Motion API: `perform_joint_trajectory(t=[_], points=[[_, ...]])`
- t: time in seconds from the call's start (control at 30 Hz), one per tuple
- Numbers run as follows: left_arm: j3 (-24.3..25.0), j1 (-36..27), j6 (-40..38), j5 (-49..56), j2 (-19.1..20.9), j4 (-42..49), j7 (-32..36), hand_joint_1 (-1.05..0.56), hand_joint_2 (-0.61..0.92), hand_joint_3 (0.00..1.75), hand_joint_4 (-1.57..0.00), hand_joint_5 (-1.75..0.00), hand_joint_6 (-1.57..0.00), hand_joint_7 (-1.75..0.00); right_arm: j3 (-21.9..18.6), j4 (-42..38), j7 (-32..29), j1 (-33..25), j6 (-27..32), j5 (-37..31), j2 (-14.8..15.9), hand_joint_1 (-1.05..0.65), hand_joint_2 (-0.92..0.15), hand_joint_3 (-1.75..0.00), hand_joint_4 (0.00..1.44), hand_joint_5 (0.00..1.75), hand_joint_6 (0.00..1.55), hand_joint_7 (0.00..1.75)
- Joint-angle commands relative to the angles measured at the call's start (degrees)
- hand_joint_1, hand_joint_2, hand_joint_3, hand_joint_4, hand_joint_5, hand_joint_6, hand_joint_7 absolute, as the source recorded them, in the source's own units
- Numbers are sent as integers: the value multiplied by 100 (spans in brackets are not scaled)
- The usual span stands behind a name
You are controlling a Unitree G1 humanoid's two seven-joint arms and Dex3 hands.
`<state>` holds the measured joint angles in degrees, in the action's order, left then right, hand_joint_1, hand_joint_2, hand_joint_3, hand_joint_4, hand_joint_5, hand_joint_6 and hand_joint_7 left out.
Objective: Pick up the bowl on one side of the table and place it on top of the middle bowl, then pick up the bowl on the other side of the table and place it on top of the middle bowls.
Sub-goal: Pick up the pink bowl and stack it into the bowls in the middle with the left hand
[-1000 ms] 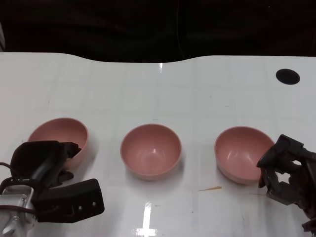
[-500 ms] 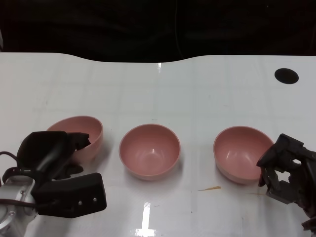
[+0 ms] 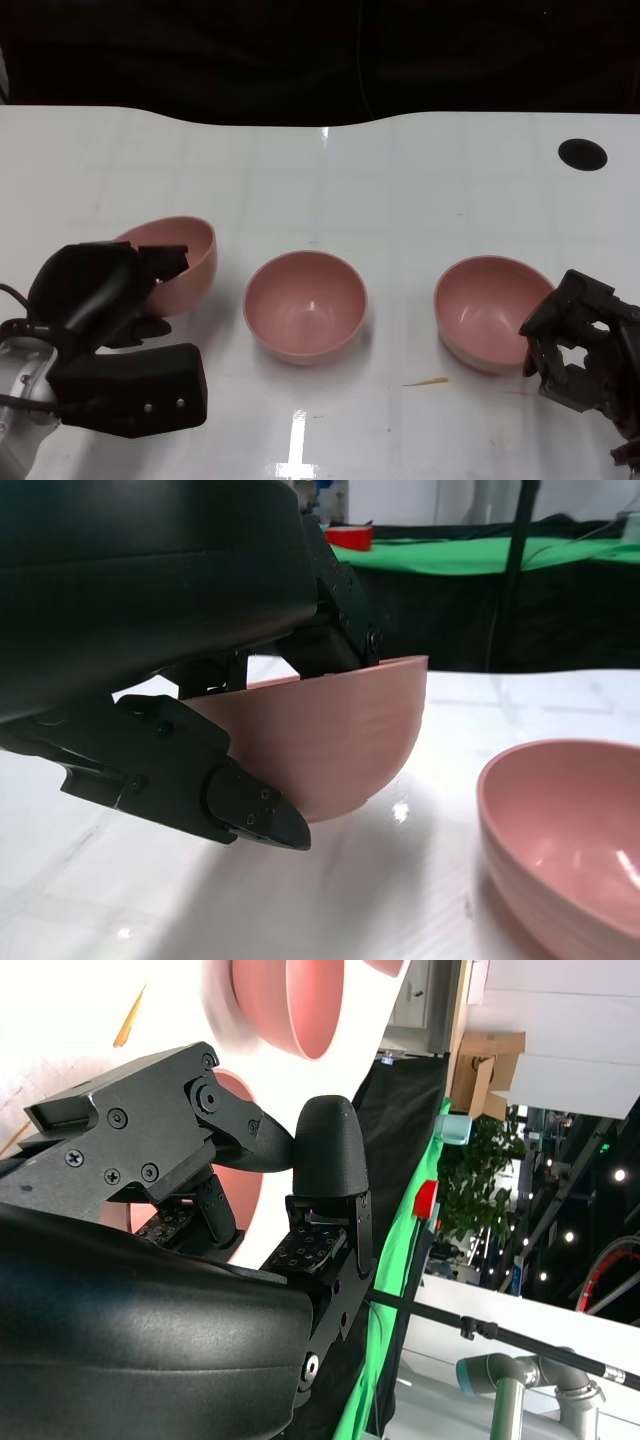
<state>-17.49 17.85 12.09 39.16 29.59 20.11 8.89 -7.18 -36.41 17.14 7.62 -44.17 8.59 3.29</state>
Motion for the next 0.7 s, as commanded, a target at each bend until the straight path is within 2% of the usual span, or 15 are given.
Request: perform_joint_trajectory(t=[0.03, 0.23, 0.4, 0.5, 0.63, 0.7], points=[[141, -105, -78, 27, 186, -438, -197, 0, 90, 16, -75, -175, -62, -170, -57, -1, 38, -6, -59, 92, 70, -12, -67, -96, 82, 171, 76, 138], [284, -206, -205, 5, 278, -1429, -766, -2, 91, 16, -75, -175, -64, -169, -61, -4, 25, -13, -32, 70, 85, -13, -67, -96, 81, 172, 75, 139], [380, -324, -385, 24, 197, -2231, -1180, -4, 91, 15, -75, -175, -62, -171, -60, -12, 70, -3, -12, 115, 83, -11, -68, -95, 81, 171, 75, 138], [388, -381, -603, 89, 149, -2605, -1452, -7, 90, 11, -72, -175, -71, -151, -55, -13, 71, -3, -16, 109, 90, -12, -68, -94, 81, 171, 75, 137], [292, -433, -393, 138, 93, -2898, -1438, -4, 87, 8, -73, -175, -73, -147, -53, -10, 45, -6, -49, 86, 70, -13, -67, -94, 81, 171, 76, 137], [280, -442, -339, 105, 42, -2948, -1447, -4, 89, 8, -73, -175, -71, -151, -56, -29, 21, -1, -77, 63, 66, -13, -67, -95, 81, 171, 76, 137]])
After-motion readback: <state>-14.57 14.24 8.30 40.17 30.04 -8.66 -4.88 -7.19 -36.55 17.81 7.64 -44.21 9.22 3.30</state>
